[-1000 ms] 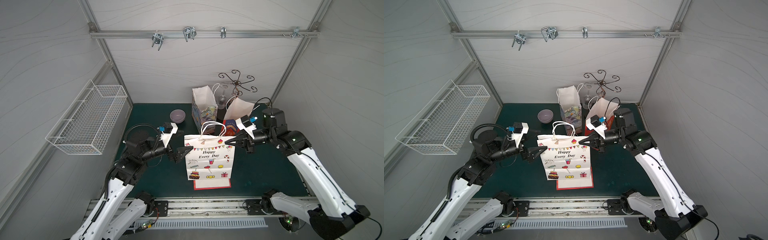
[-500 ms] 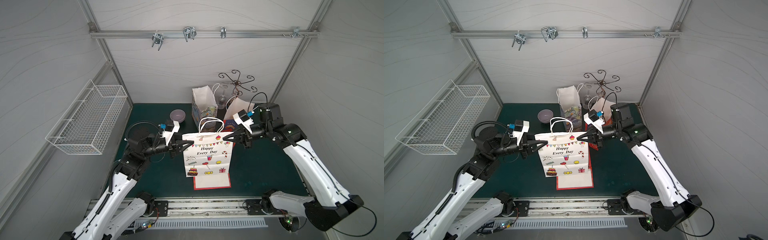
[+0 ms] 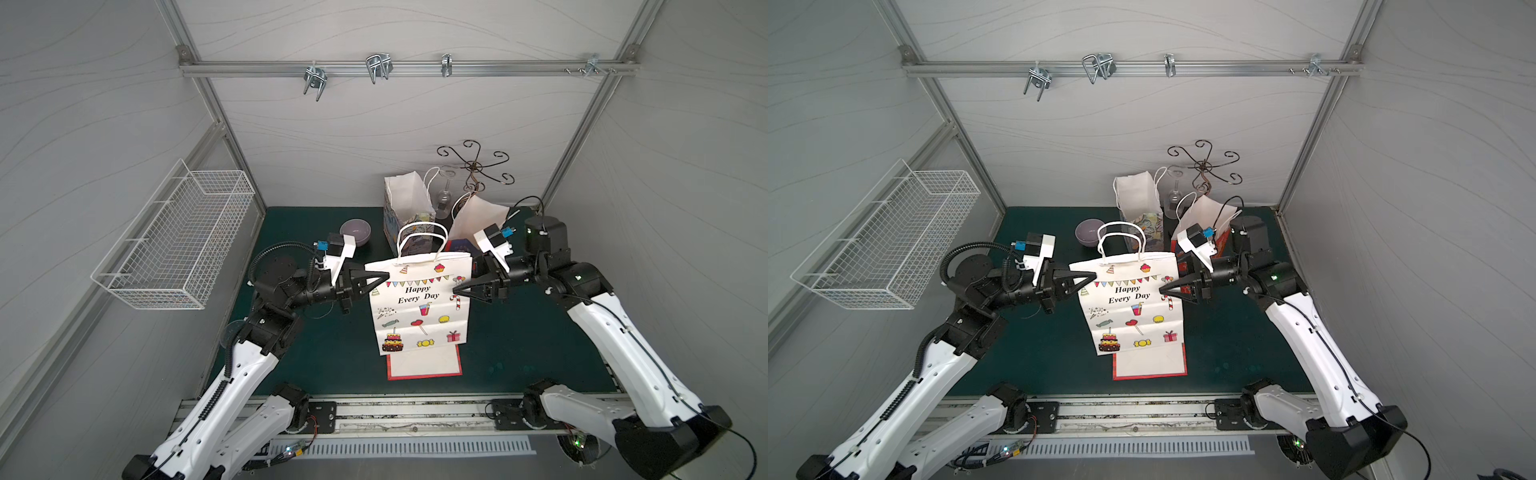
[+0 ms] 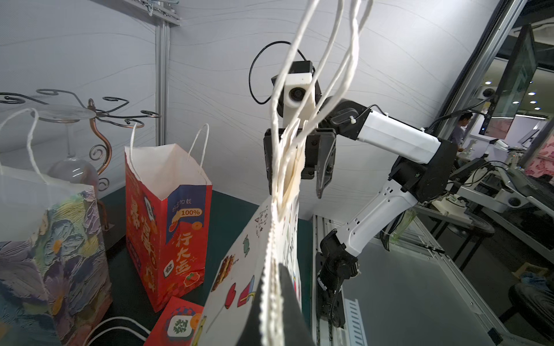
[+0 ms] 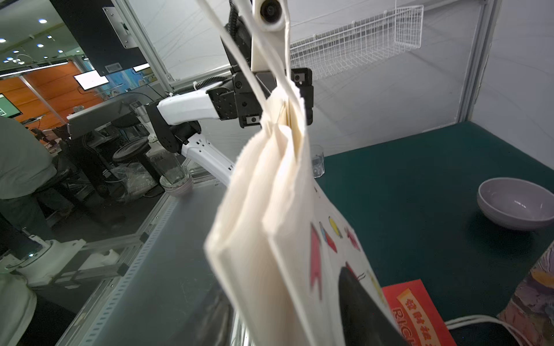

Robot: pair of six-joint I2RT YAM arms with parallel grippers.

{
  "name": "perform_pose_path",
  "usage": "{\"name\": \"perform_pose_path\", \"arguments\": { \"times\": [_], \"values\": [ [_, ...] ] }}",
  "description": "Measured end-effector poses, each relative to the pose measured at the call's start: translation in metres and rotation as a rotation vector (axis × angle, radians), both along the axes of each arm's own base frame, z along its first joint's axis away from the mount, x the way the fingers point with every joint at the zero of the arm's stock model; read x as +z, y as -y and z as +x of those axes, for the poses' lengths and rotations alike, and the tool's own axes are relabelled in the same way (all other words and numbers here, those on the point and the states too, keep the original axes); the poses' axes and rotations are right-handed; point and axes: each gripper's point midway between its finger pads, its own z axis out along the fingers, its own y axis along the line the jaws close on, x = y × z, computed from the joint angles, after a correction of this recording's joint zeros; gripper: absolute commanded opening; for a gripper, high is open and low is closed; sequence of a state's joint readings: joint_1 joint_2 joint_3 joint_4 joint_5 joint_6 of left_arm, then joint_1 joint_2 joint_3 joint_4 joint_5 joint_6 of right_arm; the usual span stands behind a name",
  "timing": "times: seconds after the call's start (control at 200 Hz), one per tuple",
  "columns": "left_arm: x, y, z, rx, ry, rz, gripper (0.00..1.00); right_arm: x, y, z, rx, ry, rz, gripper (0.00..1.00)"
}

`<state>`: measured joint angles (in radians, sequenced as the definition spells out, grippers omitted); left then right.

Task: Put away the paper bag
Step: Press the paper bag.

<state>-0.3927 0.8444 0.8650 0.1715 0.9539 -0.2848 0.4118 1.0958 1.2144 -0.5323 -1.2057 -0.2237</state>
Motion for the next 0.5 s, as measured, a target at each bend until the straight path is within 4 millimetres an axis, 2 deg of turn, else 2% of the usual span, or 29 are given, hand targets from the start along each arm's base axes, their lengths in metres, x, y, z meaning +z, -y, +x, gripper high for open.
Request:
{"name": "perform_pose_path", "arguments": {
  "times": [0.085, 0.18, 0.25, 0.28, 0.305, 0.38, 0.5],
  "values": [
    [0.000, 0.001, 0.001, -0.010, -0.032, -0.016, 0.00, 0.002, -0.002, 0.002, 0.009, -0.017, 0.020, 0.00],
    [0.002, 0.001, 0.001, -0.014, -0.047, -0.030, 0.00, 0.007, -0.003, 0.002, 0.017, -0.032, 0.034, 0.00],
    [0.005, 0.001, 0.000, -0.012, -0.040, -0.036, 0.41, 0.011, -0.003, 0.002, 0.021, -0.036, 0.042, 0.00],
    [0.005, 0.000, 0.000, -0.010, -0.043, -0.037, 0.56, 0.012, -0.003, 0.002, 0.023, -0.038, 0.045, 0.00],
    [0.005, 0.000, 0.000, -0.006, -0.046, -0.036, 0.64, 0.013, -0.003, 0.002, 0.024, -0.038, 0.047, 0.00],
    [0.001, -0.003, -0.002, 0.014, -0.049, -0.034, 0.75, 0.018, -0.003, 0.001, 0.030, -0.034, 0.057, 0.00],
    [-0.017, -0.007, -0.007, 0.039, -0.057, -0.016, 0.79, 0.025, -0.003, 0.002, 0.030, -0.022, 0.071, 0.00]
  ]
}}
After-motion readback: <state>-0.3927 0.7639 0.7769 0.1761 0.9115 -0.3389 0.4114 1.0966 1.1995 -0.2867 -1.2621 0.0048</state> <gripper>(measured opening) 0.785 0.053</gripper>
